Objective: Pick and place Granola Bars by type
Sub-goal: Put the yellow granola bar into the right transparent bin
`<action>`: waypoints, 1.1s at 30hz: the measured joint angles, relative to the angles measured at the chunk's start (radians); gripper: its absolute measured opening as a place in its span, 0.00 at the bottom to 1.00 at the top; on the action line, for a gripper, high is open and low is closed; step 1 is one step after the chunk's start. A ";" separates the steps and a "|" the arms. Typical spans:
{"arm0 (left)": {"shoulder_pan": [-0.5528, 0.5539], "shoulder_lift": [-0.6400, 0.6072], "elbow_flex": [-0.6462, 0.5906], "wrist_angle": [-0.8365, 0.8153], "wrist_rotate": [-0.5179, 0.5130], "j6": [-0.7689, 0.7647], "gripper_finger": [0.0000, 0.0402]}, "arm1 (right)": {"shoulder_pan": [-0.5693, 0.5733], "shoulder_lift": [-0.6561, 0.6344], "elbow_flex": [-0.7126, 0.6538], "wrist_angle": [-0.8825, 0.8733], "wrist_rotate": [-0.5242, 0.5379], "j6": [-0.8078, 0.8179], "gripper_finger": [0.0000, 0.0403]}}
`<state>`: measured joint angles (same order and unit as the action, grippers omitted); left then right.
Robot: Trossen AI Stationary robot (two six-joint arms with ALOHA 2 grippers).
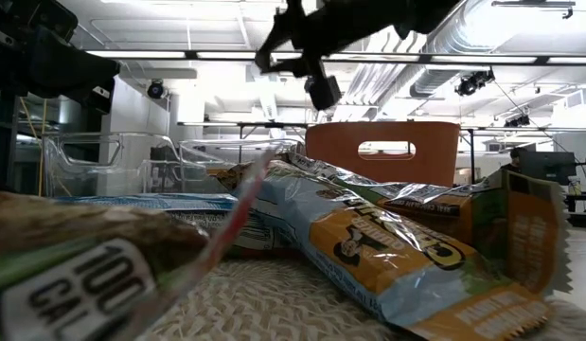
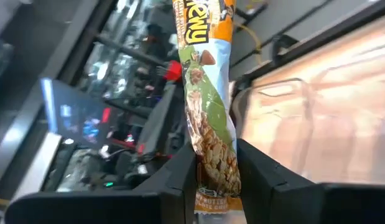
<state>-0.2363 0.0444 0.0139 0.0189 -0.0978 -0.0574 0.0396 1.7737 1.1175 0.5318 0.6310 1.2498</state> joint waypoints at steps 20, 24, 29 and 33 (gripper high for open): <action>0.000 0.000 0.000 0.000 0.000 0.000 0.00 | -0.066 0.002 0.000 -0.328 -0.187 0.007 0.16; 0.000 0.000 0.000 0.000 0.000 0.000 0.00 | -0.078 0.002 0.000 -0.375 -0.236 0.007 0.16; 0.000 0.000 0.000 0.000 0.000 0.000 0.00 | -0.080 0.002 0.000 -0.438 -0.264 0.006 0.16; 0.000 0.000 0.000 0.000 0.000 0.000 0.00 | -0.079 0.002 0.000 -0.444 -0.268 -0.034 0.16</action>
<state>-0.2363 0.0448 0.0141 0.0190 -0.0977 -0.0578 -0.0399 1.7760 1.1175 0.0875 0.3630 1.2161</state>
